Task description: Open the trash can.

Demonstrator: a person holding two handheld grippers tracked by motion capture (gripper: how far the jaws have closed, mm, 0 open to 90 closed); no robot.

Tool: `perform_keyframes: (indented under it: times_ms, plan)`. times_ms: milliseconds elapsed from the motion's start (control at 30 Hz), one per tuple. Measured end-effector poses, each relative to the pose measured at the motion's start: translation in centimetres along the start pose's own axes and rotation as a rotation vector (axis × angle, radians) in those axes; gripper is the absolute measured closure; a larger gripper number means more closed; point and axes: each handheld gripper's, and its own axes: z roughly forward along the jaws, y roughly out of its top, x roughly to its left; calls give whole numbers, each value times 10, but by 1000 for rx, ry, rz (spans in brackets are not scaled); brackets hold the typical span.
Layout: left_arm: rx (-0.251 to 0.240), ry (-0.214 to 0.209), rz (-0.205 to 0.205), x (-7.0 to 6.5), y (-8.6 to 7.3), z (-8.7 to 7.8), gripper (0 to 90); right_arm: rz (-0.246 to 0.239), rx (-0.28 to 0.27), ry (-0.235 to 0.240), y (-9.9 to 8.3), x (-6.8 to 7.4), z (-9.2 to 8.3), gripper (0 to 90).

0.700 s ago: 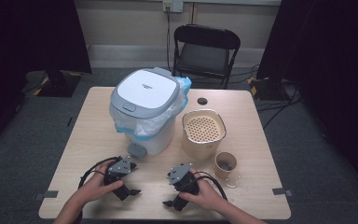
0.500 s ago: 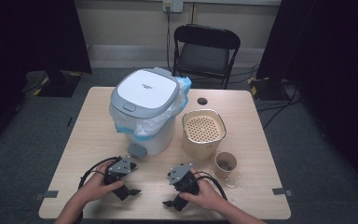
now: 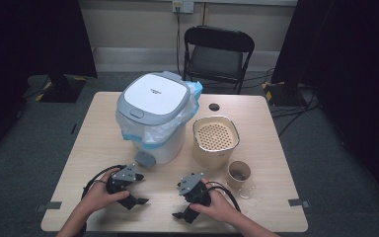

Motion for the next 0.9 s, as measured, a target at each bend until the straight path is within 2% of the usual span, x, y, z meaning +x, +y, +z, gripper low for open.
perform_keyframes:
  times_ms: [33,67,100,133,200,433,600,633,900]
  plan:
    - [0,0,0,0,0,0,205,-1,0,0,0,0,0,0]
    - [2,6,-25,0,2,-2,176,0,0,0,0,0,0,0]
    - [2,6,-25,0,2,-2,150,0,0,0,0,0,0,0]
    - [-2,5,-35,-1,3,-4,175,0,0,0,0,0,0,0]
    - [2,0,-43,-3,6,-6,174,0,0,0,0,0,0,0]
    - [-35,4,-81,-4,22,-25,163,-1,0,0,0,0,0,0]
    - [-22,4,-110,-5,31,-37,163,-1,-1,0,0,0,0,0]
    - [-12,7,-104,-5,32,-40,163,-1,0,0,0,0,0,0]
    - [-20,27,-150,-3,38,-64,160,-1,-1,1,0,0,0,0]
